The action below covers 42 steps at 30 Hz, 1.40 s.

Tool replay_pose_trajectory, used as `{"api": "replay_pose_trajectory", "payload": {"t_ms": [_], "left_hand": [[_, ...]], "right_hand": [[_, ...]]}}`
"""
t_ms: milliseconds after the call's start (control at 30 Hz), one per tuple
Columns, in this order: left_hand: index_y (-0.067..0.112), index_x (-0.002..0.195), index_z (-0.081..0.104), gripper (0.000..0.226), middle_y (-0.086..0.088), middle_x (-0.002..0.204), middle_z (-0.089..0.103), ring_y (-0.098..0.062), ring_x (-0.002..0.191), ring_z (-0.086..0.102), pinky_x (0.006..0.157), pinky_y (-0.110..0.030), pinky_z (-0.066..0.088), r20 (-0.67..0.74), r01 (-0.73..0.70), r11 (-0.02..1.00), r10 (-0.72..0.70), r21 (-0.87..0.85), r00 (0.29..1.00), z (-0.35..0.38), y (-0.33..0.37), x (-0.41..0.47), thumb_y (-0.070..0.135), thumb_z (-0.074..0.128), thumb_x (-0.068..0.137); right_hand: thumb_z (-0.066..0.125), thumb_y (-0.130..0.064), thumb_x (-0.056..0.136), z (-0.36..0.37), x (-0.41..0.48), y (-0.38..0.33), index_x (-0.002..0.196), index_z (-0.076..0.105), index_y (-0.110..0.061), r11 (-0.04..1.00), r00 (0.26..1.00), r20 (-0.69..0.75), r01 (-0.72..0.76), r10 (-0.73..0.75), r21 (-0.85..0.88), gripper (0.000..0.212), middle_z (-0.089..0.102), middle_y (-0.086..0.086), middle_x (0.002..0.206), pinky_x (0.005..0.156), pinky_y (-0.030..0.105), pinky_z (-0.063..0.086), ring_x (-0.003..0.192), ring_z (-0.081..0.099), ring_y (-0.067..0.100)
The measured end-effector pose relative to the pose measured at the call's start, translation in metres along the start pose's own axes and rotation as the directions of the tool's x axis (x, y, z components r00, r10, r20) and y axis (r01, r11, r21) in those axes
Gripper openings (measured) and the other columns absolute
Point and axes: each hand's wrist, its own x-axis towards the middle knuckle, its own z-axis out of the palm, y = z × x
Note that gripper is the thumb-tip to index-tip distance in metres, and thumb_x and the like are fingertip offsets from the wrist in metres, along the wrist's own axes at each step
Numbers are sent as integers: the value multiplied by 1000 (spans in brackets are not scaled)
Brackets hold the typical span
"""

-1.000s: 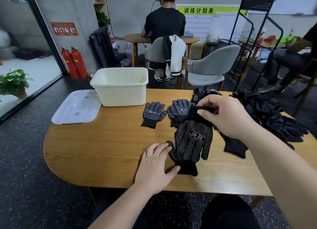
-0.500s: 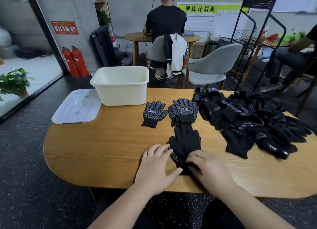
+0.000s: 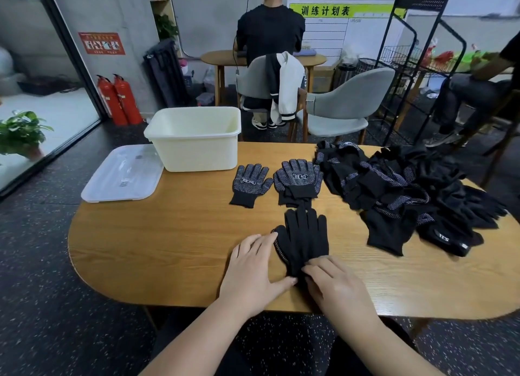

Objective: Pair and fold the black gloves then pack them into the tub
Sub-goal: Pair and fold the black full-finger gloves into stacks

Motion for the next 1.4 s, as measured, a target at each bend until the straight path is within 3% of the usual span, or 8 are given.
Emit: {"api": "replay_pose_trajectory", "payload": {"t_ms": [200,500,700,833,1000,1133,1300,1400], "left_hand": [[43,164,18,93,24,166,20,-1,151,4,128,-33,13,2,-35,999,35,7,999,2,-2,0,80,57,89],[50,158,36,81,25,169,15,-5,156,2,130,-40,11,31,-80,993,77,82,997,12,-12,4,89,42,88],[43,161,36,78,21,171,11,-5,157,-3,130,-43,8,65,-85,994,80,71,995,7,-10,2,80,31,92],[41,159,40,84,21,170,15,-4,157,1,130,-43,11,30,-57,996,55,65,998,7,-8,1,88,14,94],[44,157,39,83,21,169,14,-5,157,2,130,-40,11,30,-29,995,27,99,999,8,-4,2,90,30,89],[46,156,37,82,19,170,12,-9,157,3,130,-42,12,37,-15,995,11,97,999,9,-6,4,88,38,87],[42,156,38,83,22,168,10,-5,155,4,131,-40,14,24,14,999,-14,30,1000,6,-6,4,86,42,86],[40,156,36,74,23,166,12,-2,154,10,129,-37,17,-14,18,999,-19,-49,1000,7,-8,3,79,38,93]], "right_hand": [[83,-5,84,0,-4,4,105,76,-13,996,998,39,-53,51,68,24,71,-5,113,85,25,57,109,67,14],[76,-11,92,0,-6,11,110,74,-16,985,996,88,-13,-2,171,19,68,-8,119,92,30,57,118,63,13],[64,-16,101,-13,22,8,121,74,-18,963,994,100,-78,53,258,23,65,-12,126,106,19,46,126,57,5],[60,-31,103,0,44,18,140,64,-30,981,947,297,-161,123,105,37,52,-13,150,112,25,44,143,43,9],[47,-51,107,6,79,15,161,34,-28,916,818,413,-361,401,-174,60,24,-1,171,127,40,28,159,14,25],[30,-58,109,22,91,7,166,21,-29,945,786,524,-265,328,-194,64,7,0,176,130,43,18,162,1,26],[17,-59,108,36,103,6,166,21,-24,913,808,431,-317,402,-257,68,9,5,176,130,44,15,162,3,29],[-5,-69,96,44,101,6,168,7,-29,916,770,501,-286,394,-281,83,-5,4,176,132,44,4,162,-11,28]]}}
